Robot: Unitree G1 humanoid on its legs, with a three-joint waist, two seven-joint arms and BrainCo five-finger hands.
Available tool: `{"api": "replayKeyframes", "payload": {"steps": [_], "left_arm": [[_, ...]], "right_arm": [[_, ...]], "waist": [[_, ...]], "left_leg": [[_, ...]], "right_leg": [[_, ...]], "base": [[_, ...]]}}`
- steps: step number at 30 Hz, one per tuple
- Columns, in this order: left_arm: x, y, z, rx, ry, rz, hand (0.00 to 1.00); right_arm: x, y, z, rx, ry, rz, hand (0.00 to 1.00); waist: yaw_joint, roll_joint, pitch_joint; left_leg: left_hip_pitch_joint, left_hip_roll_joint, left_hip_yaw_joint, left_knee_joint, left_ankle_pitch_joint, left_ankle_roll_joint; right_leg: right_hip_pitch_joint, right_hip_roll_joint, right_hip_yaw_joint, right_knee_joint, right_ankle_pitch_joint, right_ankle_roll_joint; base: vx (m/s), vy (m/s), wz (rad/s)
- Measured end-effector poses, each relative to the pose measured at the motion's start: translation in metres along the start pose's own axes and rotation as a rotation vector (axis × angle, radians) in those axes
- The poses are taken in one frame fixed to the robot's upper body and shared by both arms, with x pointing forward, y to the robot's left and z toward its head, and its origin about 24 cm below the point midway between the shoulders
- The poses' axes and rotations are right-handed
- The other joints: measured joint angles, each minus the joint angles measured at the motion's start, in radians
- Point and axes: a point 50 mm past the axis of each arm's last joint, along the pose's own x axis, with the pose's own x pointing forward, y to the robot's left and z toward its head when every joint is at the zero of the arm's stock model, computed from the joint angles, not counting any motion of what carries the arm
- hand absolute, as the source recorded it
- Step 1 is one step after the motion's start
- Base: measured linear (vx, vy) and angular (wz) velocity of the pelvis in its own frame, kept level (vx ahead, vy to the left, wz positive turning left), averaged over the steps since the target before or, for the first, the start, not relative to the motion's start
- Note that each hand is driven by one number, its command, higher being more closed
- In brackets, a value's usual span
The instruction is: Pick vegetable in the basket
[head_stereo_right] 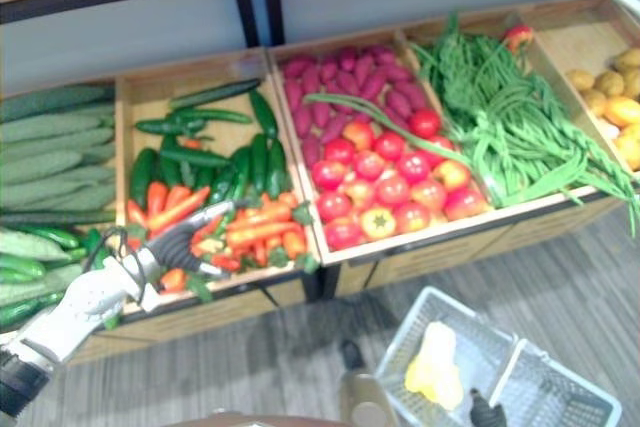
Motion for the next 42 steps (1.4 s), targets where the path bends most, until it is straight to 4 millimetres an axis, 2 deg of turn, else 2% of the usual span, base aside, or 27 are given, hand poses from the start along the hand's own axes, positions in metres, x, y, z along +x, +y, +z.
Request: {"api": "replayKeyframes", "payload": {"steps": [8,13,18,24,29,34,42], "left_arm": [[-0.006,-0.005,-0.009,0.042,0.055,-0.070,0.00],[-0.008,-0.021,-0.022,0.127,0.112,-0.177,0.00],[-0.002,-0.018,-0.029,0.253,0.137,-0.208,0.00],[0.020,-0.013,-0.029,0.364,0.135,-0.090,0.00],[0.044,0.003,-0.022,0.405,0.141,0.132,0.00],[0.053,0.007,-0.018,0.374,0.156,0.251,0.00],[0.063,0.014,-0.010,0.360,0.129,0.301,0.00]], "right_arm": [[0.000,0.000,0.001,-0.013,-0.009,0.006,1.00],[0.000,0.001,0.001,-0.028,-0.012,0.016,1.00],[0.000,0.001,0.003,-0.063,-0.020,0.029,1.00],[-0.003,-0.001,-0.002,-0.085,-0.012,0.024,1.00],[-0.004,0.001,0.001,-0.073,-0.028,0.009,1.00],[-0.004,0.002,0.004,-0.066,-0.035,0.005,1.00],[-0.005,0.009,0.003,-0.048,-0.019,0.015,1.00]], "waist": [[-0.010,0.004,-0.001],[-0.013,0.006,-0.001],[-0.013,0.012,0.002],[-0.014,0.017,0.009],[-0.014,0.012,0.019],[-0.014,0.009,0.038],[-0.013,-0.002,0.054]], "left_leg": [[-0.001,0.000,0.000,0.000,0.000,0.000],[-0.003,0.000,0.000,-0.001,0.000,0.000],[-0.015,-0.001,-0.001,0.002,0.000,0.000],[-0.038,-0.002,-0.002,0.008,0.000,0.001],[-0.052,0.004,-0.004,0.031,-0.008,0.012],[-0.079,0.021,-0.019,0.074,-0.026,0.018],[-0.107,0.046,-0.017,0.127,-0.042,0.022]], "right_leg": [[0.000,0.000,0.000,-0.003,0.000,0.000],[0.000,0.000,0.000,-0.006,0.000,0.000],[-0.012,-0.002,-0.001,-0.007,0.002,0.001],[-0.036,-0.007,-0.002,0.003,0.002,0.002],[-0.047,-0.008,-0.003,0.014,0.002,0.002],[-0.057,-0.009,-0.010,0.024,0.002,0.002],[-0.088,0.002,-0.007,0.044,0.003,0.004]], "base": [[0.00,0.000,0.00],[0.00,0.000,0.00],[0.00,0.000,0.00],[0.00,0.000,0.00],[0.00,0.000,0.00],[-0.03,-0.002,0.05],[-0.02,-0.007,-0.02]]}}
